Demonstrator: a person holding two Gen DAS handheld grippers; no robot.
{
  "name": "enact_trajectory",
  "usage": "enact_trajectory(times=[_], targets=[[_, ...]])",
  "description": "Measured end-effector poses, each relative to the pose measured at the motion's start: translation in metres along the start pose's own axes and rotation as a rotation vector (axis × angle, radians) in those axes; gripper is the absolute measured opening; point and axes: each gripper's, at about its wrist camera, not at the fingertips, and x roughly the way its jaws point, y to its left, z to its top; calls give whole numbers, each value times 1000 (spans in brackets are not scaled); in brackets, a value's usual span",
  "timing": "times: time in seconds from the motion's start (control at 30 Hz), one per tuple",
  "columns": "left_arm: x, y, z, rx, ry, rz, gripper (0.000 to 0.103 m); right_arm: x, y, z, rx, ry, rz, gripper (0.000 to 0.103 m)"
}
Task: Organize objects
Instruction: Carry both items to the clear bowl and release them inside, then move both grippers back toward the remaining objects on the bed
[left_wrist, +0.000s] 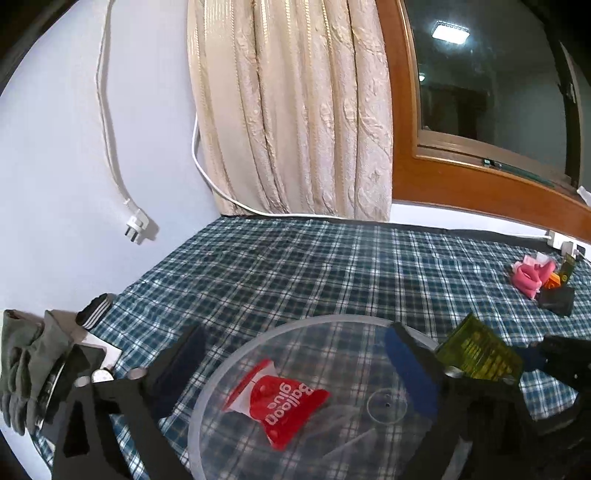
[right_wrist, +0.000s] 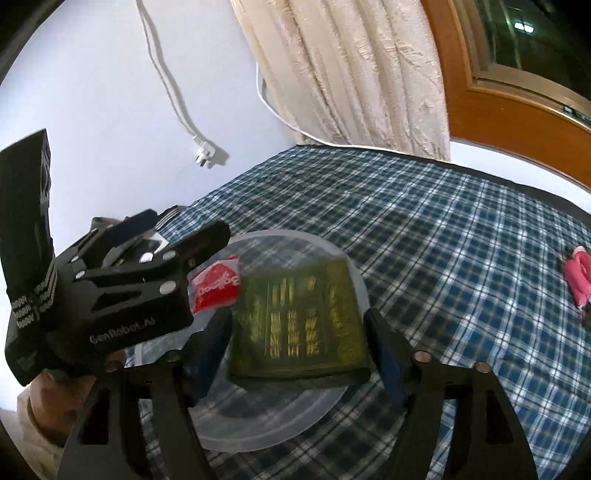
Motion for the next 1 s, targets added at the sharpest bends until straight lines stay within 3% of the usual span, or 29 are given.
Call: enact_trajectory(times=[0.1, 0.47, 0.7, 1.0], targets=[[-3, 0, 2, 6, -12, 22, 102, -2, 2, -2, -5, -4, 23, 85], [-4, -9, 8, 15, -2, 34, 102, -13, -11, -9, 0, -10, -21, 85], [-8, -33, 11, 57, -1, 19, 102, -28, -34, -13, 31, -30, -106, 94], [-13, -80, 14, 129, 11, -35, 102, -53, -71, -21, 65, -48, -203, 96]])
